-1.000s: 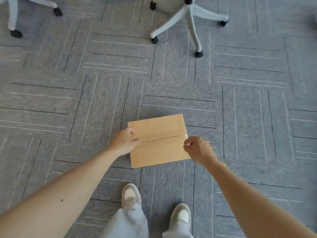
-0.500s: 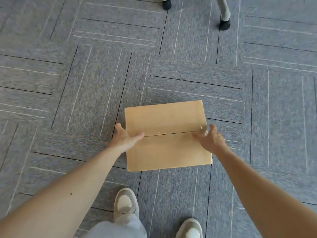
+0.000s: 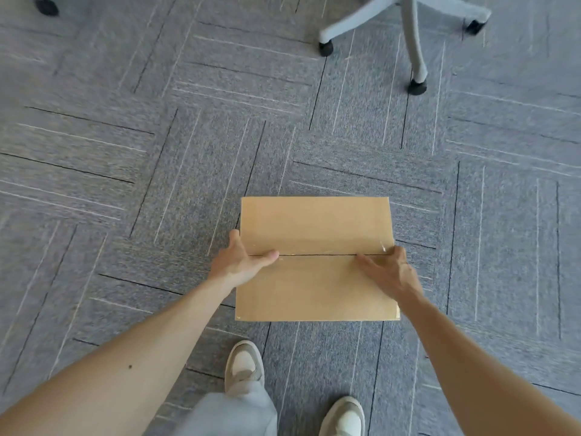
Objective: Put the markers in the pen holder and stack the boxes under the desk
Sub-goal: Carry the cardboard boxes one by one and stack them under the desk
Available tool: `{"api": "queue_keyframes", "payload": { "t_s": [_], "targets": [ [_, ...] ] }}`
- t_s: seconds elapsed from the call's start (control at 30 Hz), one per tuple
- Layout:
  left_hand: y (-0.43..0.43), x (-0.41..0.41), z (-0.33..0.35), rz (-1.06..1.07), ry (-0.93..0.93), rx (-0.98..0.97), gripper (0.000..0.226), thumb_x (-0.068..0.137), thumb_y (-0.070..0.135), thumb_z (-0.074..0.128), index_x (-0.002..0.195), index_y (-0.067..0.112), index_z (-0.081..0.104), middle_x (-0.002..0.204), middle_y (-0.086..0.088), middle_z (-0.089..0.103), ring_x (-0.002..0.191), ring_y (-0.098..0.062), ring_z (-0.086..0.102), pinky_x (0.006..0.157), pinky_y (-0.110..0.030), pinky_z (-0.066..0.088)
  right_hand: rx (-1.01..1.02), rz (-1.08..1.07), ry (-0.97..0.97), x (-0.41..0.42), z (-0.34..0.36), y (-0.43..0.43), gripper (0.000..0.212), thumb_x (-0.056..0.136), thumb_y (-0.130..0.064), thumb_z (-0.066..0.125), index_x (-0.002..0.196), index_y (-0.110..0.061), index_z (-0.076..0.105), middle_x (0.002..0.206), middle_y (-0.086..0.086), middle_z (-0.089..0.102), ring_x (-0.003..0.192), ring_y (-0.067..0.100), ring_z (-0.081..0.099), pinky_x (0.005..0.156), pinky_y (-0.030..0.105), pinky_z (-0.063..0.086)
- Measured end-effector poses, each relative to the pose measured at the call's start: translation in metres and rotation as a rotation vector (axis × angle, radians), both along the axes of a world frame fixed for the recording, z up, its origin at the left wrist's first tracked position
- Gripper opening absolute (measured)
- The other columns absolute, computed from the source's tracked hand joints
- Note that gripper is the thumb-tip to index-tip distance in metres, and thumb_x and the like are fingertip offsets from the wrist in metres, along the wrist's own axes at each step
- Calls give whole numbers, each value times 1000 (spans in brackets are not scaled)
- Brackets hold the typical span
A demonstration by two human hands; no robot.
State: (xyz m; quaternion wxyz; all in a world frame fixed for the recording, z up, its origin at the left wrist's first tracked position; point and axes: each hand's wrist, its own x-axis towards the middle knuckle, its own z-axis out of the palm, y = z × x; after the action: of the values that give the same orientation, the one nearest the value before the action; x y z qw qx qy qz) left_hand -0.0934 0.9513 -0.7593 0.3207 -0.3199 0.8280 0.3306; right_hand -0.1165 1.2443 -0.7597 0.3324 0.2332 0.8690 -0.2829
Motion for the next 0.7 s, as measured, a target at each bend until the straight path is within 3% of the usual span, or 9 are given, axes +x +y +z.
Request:
{"api": "queue_keyframes", "payload": {
  "t_s": [0.17,0.3,0.4,0.53,0.7],
  "targets": [
    [-17,-7,132,25,94,8,95,63,73,74,131,22,32,126,1,59,112,-29,59,90,-41,50,-54,-21,85,-13,135,-15,66,78,-63,66,115,-18,35,107,11,58,94,31,60,84,47,54],
    [-31,-9,248,51,157,-8,110,64,75,72,146,22,21,136,-4,55,119,-31,57,96,-42,49,-103,-26,155,-19,250,-31,63,80,-58,67,116,-18,35,106,9,56,91,28,58,80,45,56],
    [-44,-4,332,82,224,-36,109,68,72,72,150,21,21,137,-5,56,121,-31,57,96,-40,48,-154,-13,200,-19,330,-45,62,82,-56,67,118,-16,35,107,7,55,91,27,56,77,43,54],
    [-67,15,428,134,312,-62,95,65,76,70,136,25,32,121,3,65,111,-27,61,88,-40,49,-245,5,280,-20,422,-69,62,82,-56,68,117,-16,35,111,8,54,97,29,55,76,38,45],
    [-103,69,532,283,416,-113,84,69,70,72,130,25,36,106,9,58,103,-23,60,76,-34,42,-310,142,353,-14,519,-121,58,82,-53,71,114,-17,38,110,5,54,99,26,52,82,39,44]
  ]
}}
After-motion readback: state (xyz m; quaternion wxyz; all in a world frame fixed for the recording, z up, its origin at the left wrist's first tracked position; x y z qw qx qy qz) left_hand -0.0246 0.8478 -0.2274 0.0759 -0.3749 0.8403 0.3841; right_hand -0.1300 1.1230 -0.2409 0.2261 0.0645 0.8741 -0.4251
